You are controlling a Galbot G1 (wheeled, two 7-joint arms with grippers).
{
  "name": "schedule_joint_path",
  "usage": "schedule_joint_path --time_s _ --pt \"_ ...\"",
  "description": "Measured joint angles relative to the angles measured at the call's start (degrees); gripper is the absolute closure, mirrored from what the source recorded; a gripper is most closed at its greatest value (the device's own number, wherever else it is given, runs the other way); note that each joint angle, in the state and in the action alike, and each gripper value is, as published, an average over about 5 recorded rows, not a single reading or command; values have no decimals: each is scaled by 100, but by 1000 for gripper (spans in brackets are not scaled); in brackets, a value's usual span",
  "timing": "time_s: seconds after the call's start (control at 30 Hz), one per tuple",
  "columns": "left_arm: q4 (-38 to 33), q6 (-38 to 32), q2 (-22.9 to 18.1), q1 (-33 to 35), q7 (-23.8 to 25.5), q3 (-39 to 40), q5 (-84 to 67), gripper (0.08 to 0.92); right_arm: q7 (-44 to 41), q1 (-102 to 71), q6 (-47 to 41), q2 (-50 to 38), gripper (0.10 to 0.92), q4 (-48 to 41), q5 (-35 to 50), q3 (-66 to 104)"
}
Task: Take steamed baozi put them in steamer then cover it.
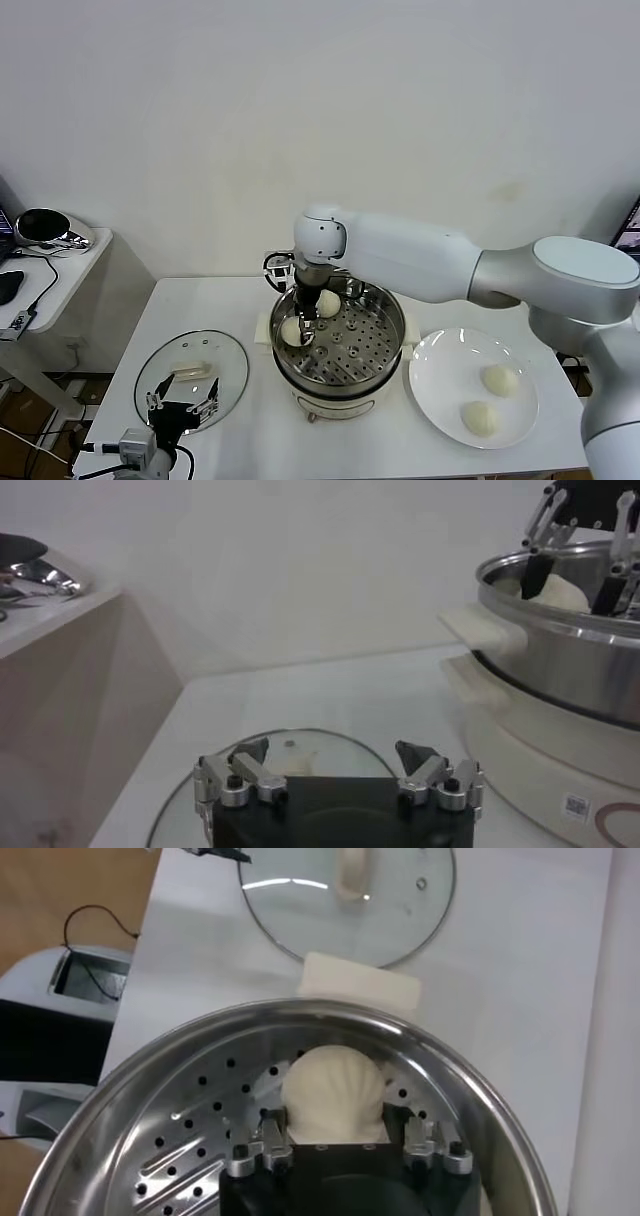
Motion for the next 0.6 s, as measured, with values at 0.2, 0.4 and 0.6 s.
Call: schedule_joint_path --time_s 0.2,0.4,0.6 --pt "7 20 -14 -36 10 31 0 177 -49 98 22 -152 210 120 16 83" --pt "0 54 -31 -70 31 66 5 177 -166 337 87 -566 203 484 67 139" --pt "-51 66 -23 -31 49 66 7 177 -320 584 243 -1396 203 1040 34 272"
